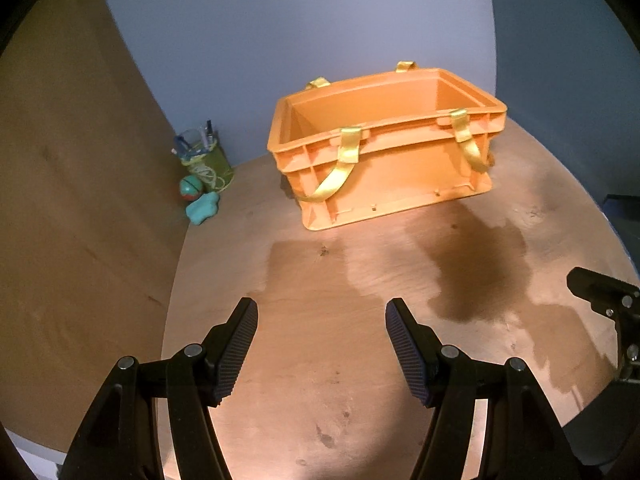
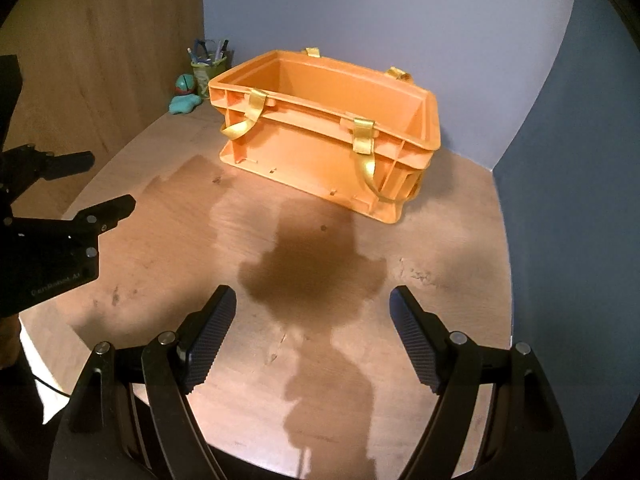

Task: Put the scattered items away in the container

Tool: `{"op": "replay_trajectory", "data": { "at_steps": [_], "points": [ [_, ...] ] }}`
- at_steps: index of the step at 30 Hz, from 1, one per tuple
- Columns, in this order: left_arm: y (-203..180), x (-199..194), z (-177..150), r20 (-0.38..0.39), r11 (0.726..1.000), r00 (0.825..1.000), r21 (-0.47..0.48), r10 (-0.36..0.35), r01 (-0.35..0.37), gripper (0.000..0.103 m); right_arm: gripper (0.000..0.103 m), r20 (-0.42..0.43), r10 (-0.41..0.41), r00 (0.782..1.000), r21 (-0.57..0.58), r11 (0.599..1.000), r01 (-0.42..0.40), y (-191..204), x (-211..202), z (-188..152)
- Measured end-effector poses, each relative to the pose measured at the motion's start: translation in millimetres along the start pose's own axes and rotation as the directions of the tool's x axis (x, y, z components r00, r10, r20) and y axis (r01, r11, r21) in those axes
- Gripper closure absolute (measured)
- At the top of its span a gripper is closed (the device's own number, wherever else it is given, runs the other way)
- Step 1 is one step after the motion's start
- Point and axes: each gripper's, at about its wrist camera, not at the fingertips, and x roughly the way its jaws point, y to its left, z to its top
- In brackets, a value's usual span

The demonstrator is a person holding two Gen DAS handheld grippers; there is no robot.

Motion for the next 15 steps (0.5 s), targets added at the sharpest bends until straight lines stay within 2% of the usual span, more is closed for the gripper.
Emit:
{"op": "replay_trajectory", "data": {
  "at_steps": [5, 11, 15],
  "points": [
    [-2.1, 8.2, -11.7, -0.006, 1.000, 1.000, -0.012, 0.006, -0.006, 0.040, 0.026, 0.010, -0.016, 1.000, -0.003, 1.000, 0.016, 3.1, 12.5, -12.2],
    [-4.2, 11.0, -26.5, -0.012, 1.000, 1.000, -0.029, -0.005, 0.005, 0.040, 0.026, 0.012, 0.016, 1.000, 0.025, 1.000, -0.016, 0.1, 19.8, -27.9],
    [-5.1, 11.1, -37.7, -0.007, 0.998, 0.999, -0.061, -0.036, 0.036, 0.040, 0.026, 0.027, 0.037, 0.999, 0.041, 0.998, -0.038, 0.3, 17.9, -38.5]
  ]
}}
